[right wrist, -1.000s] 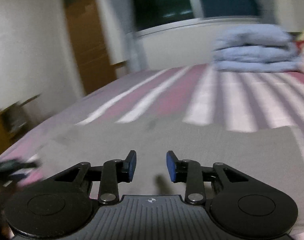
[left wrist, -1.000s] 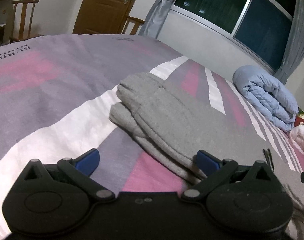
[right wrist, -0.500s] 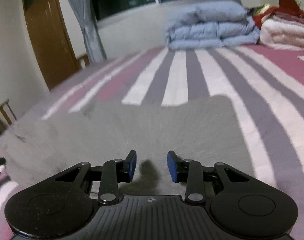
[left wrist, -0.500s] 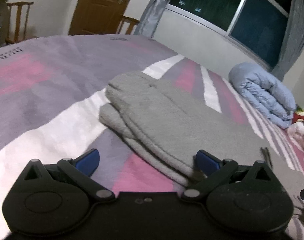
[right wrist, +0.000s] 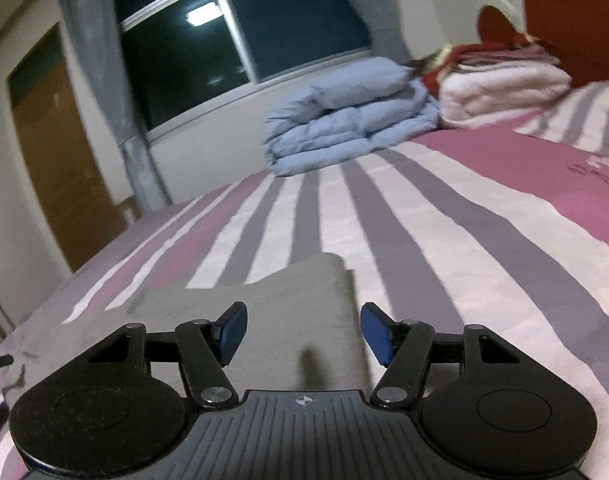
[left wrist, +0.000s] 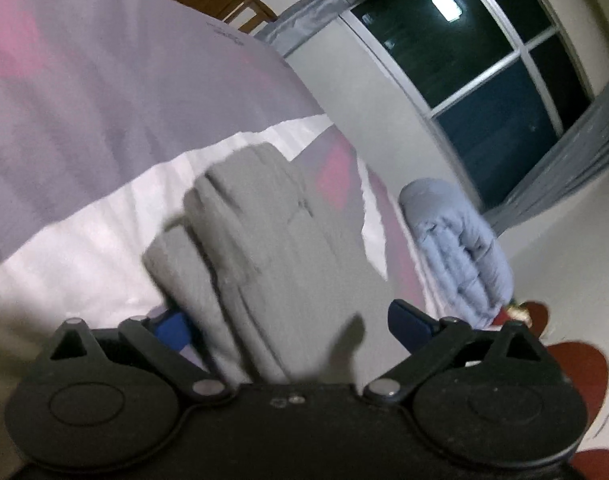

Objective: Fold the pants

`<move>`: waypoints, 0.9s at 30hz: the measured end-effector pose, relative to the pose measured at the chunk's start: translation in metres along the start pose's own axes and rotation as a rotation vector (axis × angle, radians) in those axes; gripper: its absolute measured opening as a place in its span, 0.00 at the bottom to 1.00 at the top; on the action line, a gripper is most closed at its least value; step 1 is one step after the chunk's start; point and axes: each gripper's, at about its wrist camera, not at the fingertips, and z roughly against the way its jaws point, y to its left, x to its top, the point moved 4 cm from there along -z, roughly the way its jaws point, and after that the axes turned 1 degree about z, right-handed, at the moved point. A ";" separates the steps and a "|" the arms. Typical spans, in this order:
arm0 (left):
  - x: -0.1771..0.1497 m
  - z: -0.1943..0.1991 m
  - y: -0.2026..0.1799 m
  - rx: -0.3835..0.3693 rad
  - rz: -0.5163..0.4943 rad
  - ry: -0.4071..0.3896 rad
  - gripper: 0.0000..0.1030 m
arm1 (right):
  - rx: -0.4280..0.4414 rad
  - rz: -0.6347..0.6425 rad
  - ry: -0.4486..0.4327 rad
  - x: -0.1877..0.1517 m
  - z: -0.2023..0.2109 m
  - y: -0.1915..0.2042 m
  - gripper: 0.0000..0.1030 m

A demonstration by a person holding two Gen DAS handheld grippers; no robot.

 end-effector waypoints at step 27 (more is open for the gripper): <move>-0.047 0.005 -0.150 -0.083 -0.407 -0.113 0.21 | -0.114 -0.190 -0.001 0.026 0.024 -0.072 0.61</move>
